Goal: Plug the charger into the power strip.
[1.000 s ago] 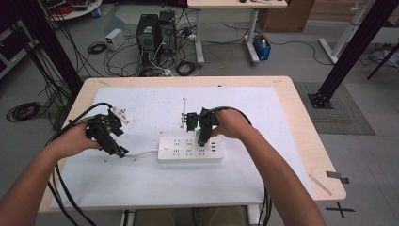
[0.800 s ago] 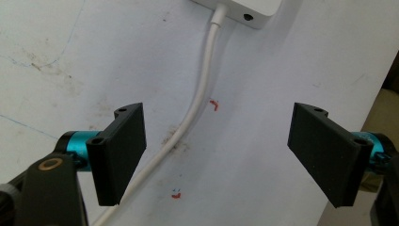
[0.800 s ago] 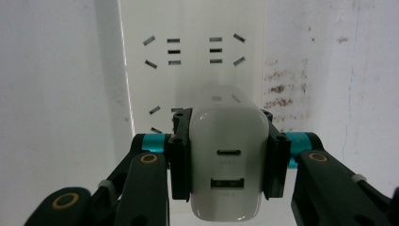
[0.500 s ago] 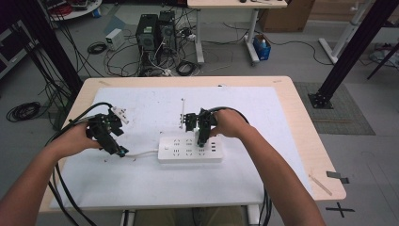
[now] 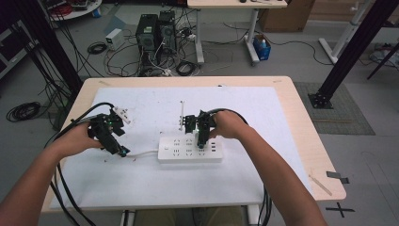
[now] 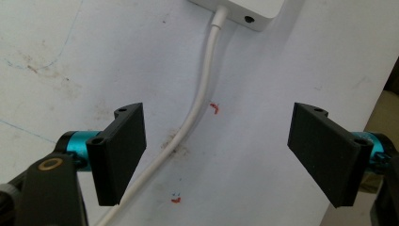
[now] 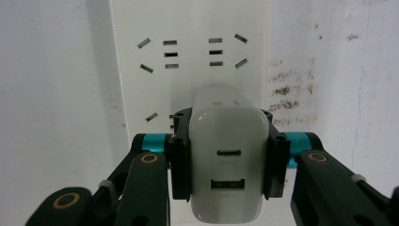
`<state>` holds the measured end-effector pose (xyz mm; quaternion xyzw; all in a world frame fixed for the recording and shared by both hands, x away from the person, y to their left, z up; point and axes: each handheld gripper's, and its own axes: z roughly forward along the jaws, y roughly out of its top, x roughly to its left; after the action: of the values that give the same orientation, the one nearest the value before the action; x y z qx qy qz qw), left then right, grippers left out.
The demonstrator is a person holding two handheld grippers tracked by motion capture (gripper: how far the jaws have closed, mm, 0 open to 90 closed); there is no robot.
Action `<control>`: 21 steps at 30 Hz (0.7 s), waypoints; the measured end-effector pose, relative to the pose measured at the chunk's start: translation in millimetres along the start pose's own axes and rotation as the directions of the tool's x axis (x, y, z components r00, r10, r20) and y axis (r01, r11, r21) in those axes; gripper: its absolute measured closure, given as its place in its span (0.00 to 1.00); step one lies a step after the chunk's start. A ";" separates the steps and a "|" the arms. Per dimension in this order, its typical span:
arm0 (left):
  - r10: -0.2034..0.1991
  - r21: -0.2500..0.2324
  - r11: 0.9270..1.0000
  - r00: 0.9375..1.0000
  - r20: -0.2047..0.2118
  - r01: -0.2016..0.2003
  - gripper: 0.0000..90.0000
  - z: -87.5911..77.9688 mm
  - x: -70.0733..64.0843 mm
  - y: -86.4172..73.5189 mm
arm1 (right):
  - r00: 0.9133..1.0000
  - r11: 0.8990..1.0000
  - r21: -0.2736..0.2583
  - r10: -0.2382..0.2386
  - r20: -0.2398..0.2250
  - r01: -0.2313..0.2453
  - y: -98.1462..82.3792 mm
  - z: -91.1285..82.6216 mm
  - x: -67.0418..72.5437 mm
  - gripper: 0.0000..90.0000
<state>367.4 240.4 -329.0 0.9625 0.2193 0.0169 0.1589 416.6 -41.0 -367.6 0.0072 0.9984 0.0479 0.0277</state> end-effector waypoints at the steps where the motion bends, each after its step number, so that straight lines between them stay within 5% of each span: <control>1: -0.001 0.000 1.000 1.000 0.001 0.001 0.22 0.0 0.3 0.1 | 1.000 1.000 0.002 -0.001 0.008 0.001 0.8 0.1 1.0 0.70; 21: -0.009 0.001 1.000 1.000 0.005 0.009 0.22 1.8 4.3 0.4 | 1.000 1.000 -0.018 -0.009 0.011 0.009 0.9 2.1 1.8 0.70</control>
<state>371.7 241.3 -330.8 0.9616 0.2234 0.0134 0.1588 414.9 -39.8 -369.7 0.0028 0.9978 0.0568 0.0336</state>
